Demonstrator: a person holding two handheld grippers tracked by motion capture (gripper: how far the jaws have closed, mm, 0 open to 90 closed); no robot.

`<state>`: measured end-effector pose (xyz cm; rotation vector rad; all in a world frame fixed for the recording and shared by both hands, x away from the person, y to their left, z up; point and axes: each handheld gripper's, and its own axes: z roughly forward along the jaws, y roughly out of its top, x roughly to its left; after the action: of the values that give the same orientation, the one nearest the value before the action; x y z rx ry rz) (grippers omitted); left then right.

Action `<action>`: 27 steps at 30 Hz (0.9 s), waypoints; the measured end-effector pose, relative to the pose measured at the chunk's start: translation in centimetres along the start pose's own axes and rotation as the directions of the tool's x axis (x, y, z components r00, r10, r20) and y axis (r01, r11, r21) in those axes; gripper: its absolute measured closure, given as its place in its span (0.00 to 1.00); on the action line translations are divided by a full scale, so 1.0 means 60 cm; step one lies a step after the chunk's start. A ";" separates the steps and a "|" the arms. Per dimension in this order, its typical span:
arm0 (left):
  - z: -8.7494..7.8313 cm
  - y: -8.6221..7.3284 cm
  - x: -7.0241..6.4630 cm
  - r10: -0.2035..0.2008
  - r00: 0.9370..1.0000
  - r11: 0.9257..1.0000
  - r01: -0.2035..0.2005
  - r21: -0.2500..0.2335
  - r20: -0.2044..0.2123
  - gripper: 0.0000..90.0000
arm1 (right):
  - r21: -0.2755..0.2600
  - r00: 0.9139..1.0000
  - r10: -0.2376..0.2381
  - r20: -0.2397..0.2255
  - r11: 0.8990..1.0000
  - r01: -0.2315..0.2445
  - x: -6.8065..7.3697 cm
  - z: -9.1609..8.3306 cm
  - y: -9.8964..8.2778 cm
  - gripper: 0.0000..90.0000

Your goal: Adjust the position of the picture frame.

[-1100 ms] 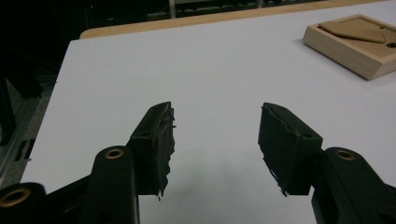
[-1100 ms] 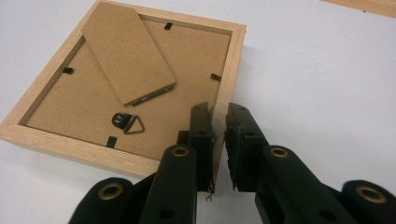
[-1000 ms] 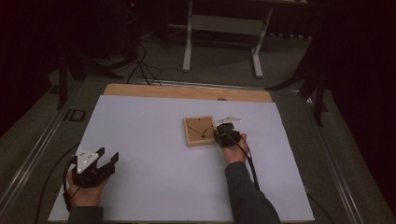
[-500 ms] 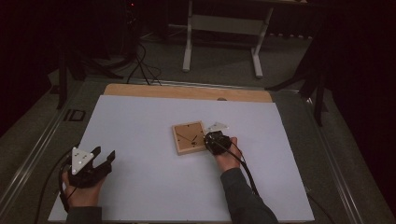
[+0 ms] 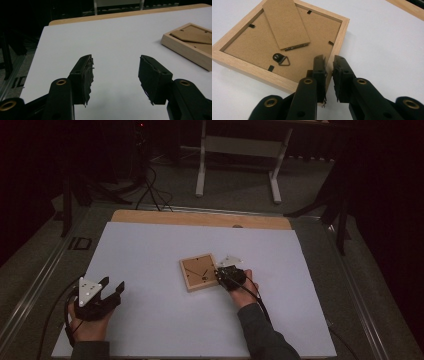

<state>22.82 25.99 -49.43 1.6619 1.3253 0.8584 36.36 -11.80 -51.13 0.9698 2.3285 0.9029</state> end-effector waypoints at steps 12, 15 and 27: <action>0.009 0.001 -0.022 0.044 0.997 0.999 -0.046 0.020 0.058 0.50 | 0.004 1.000 -0.021 -0.008 1.000 0.021 0.000 -0.001 0.001 0.90; 0.011 0.001 -0.022 0.043 0.996 0.999 -0.045 0.028 0.072 0.50 | 0.004 1.000 -0.021 -0.013 1.000 0.021 0.000 -0.001 0.001 0.90; 0.020 0.001 -0.028 0.045 0.993 0.998 -0.051 0.049 0.111 0.53 | 0.007 0.998 -0.060 -0.034 0.998 0.060 0.007 -0.004 0.002 0.89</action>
<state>23.54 24.15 -49.89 1.7619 1.2461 0.7555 36.00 -11.53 -50.97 0.8897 2.3776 0.8929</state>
